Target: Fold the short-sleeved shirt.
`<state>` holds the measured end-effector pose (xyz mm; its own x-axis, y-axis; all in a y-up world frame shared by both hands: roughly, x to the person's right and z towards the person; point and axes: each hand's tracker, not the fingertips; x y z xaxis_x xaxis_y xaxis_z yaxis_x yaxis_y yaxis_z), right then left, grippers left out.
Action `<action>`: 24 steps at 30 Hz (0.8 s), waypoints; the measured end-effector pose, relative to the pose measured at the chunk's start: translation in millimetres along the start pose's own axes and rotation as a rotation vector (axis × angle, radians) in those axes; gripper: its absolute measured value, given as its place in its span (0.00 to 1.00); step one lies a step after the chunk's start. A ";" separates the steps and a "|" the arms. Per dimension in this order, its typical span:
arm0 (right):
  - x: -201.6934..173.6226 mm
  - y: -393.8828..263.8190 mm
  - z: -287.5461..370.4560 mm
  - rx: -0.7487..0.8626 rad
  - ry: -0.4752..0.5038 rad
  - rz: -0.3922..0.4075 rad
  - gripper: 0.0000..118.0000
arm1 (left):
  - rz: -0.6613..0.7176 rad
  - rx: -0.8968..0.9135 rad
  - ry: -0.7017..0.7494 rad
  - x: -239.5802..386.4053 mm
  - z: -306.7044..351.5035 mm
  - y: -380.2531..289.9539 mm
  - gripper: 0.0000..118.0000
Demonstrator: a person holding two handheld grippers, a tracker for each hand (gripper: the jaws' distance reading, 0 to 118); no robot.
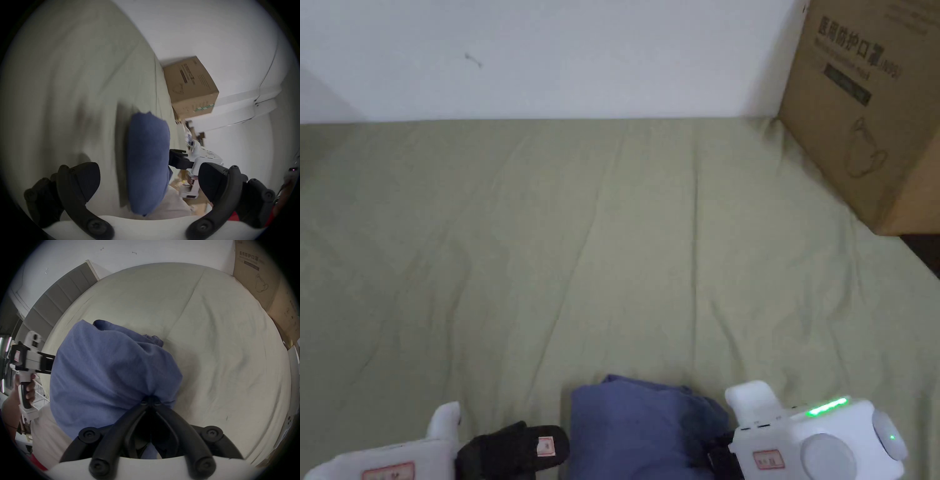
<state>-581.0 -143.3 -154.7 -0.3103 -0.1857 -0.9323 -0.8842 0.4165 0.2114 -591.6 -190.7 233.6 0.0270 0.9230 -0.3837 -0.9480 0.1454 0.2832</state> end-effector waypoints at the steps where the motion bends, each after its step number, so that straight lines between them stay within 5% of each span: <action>1: -0.1 -0.2 0.1 0.004 0.001 -0.011 0.01 | 0.025 -0.037 -0.026 -7.7 -14.4 3.9 1.00; 5: -1.5 -0.4 -1.4 0.004 -0.005 -0.011 0.01 | 0.020 -0.152 -0.220 -9.9 -64.1 16.0 1.00; 9: 1.1 -3.6 -2.3 0.016 0.002 0.003 0.01 | 0.013 -0.196 -0.175 -3.5 -91.7 23.9 0.99; 10: 2.2 -4.4 -1.9 0.020 0.007 0.000 0.01 | -0.007 -0.188 -0.157 -0.1 -87.2 22.5 0.89; 11: 3.5 -5.3 -1.4 0.024 0.012 -0.006 0.01 | -0.044 -0.152 -0.099 1.3 -84.6 22.3 0.67; 12: 4.5 -6.2 -0.8 0.029 0.017 -0.015 0.01 | -0.078 -0.113 -0.001 1.4 -80.5 21.6 0.35; 13: 4.2 -6.8 0.4 0.033 0.017 -0.022 0.01 | -0.114 -0.083 0.107 -0.6 -78.3 20.7 0.26; 16: -3.7 -12.1 20.2 0.114 -0.001 0.015 0.01 | -0.048 -0.099 -0.022 5.4 -65.2 12.4 0.26; 20: -19.7 -21.7 57.0 0.201 -0.007 0.111 0.01 | -0.104 -0.077 0.036 18.2 -20.2 22.8 0.26; 24: -35.3 -23.0 77.7 0.200 -0.059 0.108 0.01 | -0.200 -0.090 0.233 14.3 67.3 53.1 0.26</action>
<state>-522.6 -77.2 -149.4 -0.3732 -0.0808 -0.9242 -0.7585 0.6002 0.2538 -620.3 -145.8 302.3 0.1518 0.7713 -0.6181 -0.9558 0.2738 0.1069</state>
